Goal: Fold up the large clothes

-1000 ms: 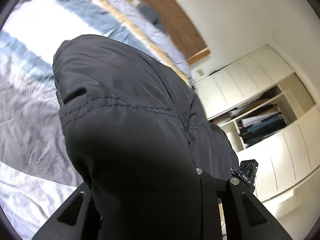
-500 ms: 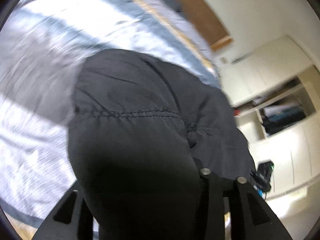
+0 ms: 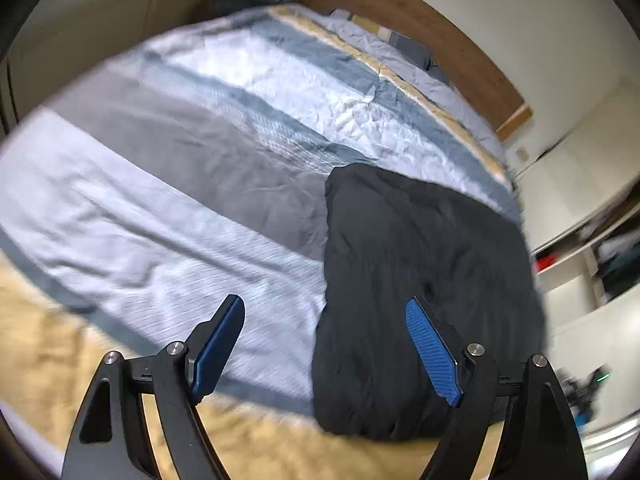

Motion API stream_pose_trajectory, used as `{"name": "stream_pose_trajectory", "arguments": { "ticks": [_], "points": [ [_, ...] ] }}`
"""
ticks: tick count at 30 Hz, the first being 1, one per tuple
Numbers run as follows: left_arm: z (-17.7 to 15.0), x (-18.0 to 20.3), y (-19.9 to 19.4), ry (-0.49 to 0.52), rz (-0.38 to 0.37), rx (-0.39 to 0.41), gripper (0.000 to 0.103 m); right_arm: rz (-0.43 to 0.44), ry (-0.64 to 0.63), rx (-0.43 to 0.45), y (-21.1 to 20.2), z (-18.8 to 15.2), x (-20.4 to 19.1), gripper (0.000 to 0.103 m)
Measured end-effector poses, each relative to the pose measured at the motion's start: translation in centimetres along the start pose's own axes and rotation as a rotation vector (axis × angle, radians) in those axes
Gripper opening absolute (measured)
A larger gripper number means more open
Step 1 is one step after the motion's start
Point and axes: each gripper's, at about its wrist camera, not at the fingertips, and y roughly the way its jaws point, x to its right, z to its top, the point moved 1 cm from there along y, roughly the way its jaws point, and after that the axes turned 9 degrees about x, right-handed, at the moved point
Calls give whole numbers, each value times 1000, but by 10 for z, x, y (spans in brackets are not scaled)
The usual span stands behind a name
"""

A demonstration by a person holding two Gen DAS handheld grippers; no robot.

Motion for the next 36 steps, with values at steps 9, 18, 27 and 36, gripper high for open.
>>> {"name": "stream_pose_trajectory", "arguments": {
  "ticks": [9,18,27,36],
  "points": [
    [-95,76,-73,214,86,207,103,-78,-208,125,-94,-52,-67,69],
    [-179,134,-137,341,92,303,102,-103,-311,199,-140,-120,-115,69],
    [-231,172,-196,440,121,447,102,-92,-404,282,-202,-174,-149,69],
    [-266,179,-221,473,151,483,103,-79,-424,312,-233,-204,-151,69]
  ]
}}
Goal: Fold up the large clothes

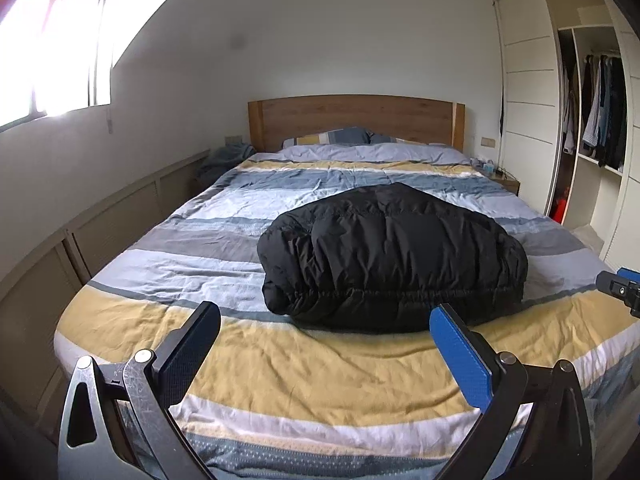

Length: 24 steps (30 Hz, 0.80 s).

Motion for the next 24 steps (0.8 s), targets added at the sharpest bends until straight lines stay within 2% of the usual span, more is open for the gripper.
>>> {"name": "stream_pose_trajectory", "arguments": {
  "ticks": [12,14,16,24],
  "points": [
    [-1,23,-27,42,-30,34,103,-18,-16,55,-27,-10,-1,69],
    [0,25,-29,43,-34,37,103,-25,-18,69,-31,-10,0,70],
    [0,26,-30,40,-38,38,103,-27,-8,80,-34,-10,2,77],
    [-2,30,-33,47,-43,35,103,-53,4,104,-39,-11,10,78]
  ]
}}
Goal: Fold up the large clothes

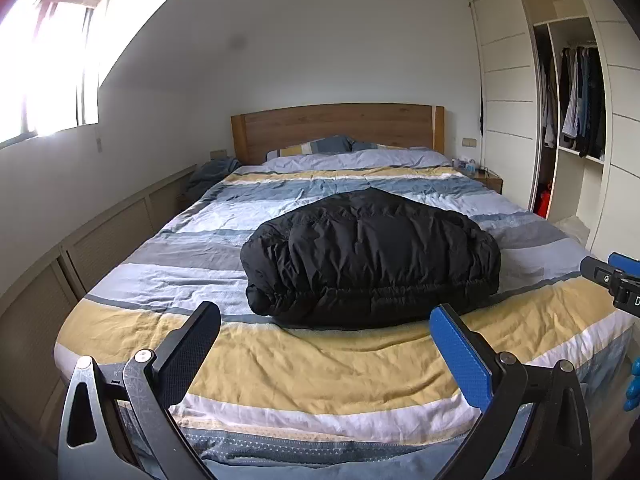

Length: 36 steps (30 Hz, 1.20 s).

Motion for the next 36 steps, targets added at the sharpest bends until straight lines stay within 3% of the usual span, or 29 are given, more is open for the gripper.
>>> {"name": "stream_pose_trajectory", "arguments": {
  "ticks": [16,36],
  "points": [
    [-11,1,15,8,45,-59,103,-63,-11,29,1,-4,8,78],
    [-29,1,37,28,61,-121,103,-79,-34,-22,19,-18,5,79]
  ]
}}
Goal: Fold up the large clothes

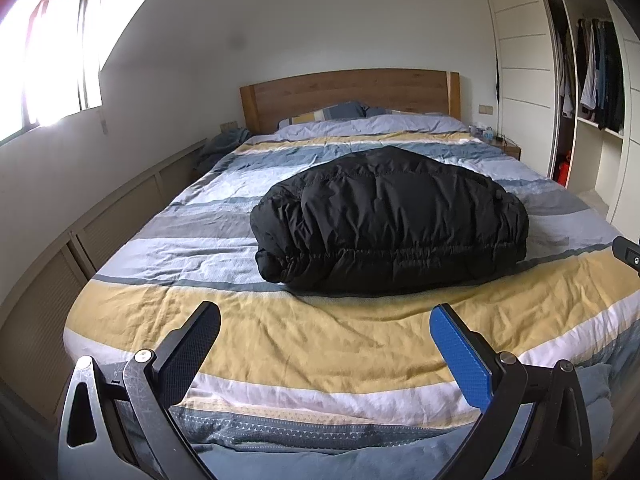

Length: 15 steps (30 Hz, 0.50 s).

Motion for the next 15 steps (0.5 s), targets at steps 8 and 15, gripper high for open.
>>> {"name": "stream_pose_trajectory", "arguments": {
  "ticks": [8,15],
  "points": [
    [-5,2,7,5,0,-22,103,0,-3,-24,8,-7,-1,79],
    [-9,4,14,6,-8,-44,103,-2,-3,-43,14,-12,-1,79]
  ]
}}
